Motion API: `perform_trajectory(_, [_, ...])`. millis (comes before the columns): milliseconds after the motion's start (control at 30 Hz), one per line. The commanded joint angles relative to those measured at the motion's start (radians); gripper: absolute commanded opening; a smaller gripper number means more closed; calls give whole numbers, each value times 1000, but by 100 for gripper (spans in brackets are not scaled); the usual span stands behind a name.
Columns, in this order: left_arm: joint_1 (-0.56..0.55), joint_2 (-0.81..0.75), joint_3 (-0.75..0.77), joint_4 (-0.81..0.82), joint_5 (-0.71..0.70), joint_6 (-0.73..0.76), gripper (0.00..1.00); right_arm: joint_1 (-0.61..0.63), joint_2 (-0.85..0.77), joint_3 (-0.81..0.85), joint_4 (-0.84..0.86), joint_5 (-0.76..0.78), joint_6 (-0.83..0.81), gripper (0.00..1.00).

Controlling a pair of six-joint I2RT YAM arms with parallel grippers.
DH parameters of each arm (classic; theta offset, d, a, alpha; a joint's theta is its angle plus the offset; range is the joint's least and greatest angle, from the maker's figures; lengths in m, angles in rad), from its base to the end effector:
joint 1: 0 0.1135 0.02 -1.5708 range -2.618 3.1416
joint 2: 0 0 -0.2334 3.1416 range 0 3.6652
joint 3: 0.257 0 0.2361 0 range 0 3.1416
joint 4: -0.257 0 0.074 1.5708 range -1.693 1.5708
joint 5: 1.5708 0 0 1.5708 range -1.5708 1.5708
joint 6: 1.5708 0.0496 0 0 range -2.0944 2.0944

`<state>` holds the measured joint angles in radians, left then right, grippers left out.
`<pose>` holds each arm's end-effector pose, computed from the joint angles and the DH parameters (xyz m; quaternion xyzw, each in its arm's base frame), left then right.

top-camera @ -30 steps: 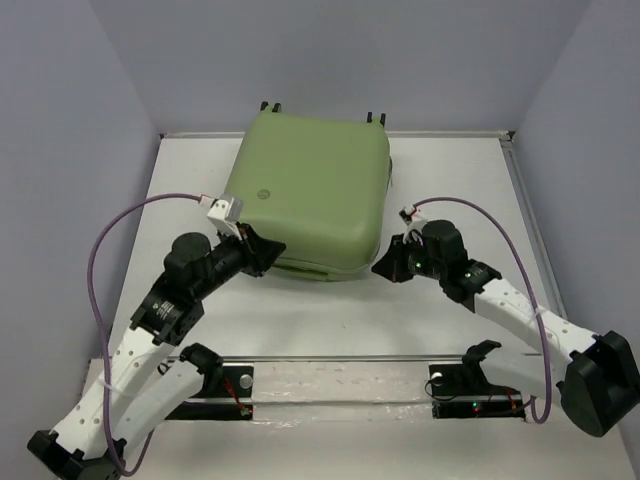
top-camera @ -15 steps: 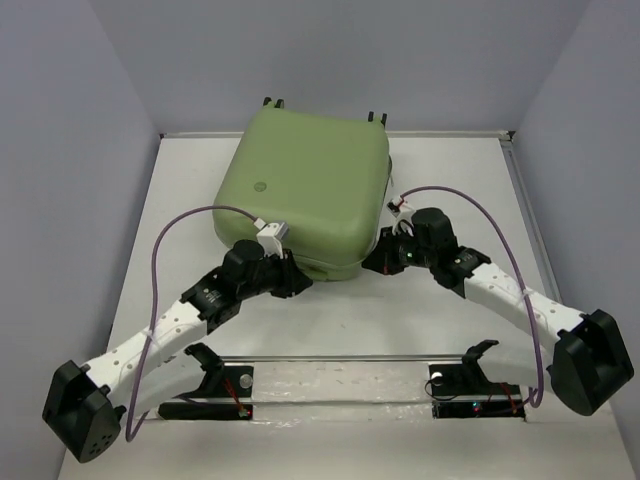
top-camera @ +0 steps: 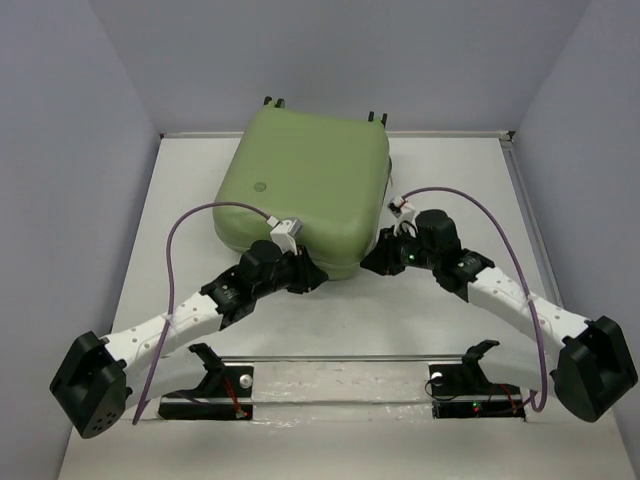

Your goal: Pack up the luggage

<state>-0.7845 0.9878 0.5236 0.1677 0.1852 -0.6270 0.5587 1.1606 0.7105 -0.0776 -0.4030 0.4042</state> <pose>0.1634 -0.1760 0.2239 0.1178 0.7935 -0.4408 0.4027 0.2118 0.1554 0.2220 -0.1650 0.8393 0.3798 0.3523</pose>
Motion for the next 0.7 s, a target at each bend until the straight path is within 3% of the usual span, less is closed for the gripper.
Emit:
perform_trajectory(0, [-6, 20, 4, 79, -107, -8, 25, 1, -119, -51, 133, 78, -62, 29])
perform_trajectory(167, [-5, 34, 16, 75, -182, -14, 25, -32, -115, -111, 143, 275, -48, 29])
perform_trajectory(300, [-4, 22, 13, 81, -234, -22, 25, -83, -47, -106, 256, 314, -118, 29])
perform_trajectory(467, [-4, 0, 9, 66, -248, -10, 25, -154, 54, -169, 542, 117, -270, 31])
perform_trajectory(667, [-4, -20, -4, 53, -250, 0, 25, -201, 146, -189, 637, -3, -298, 35])
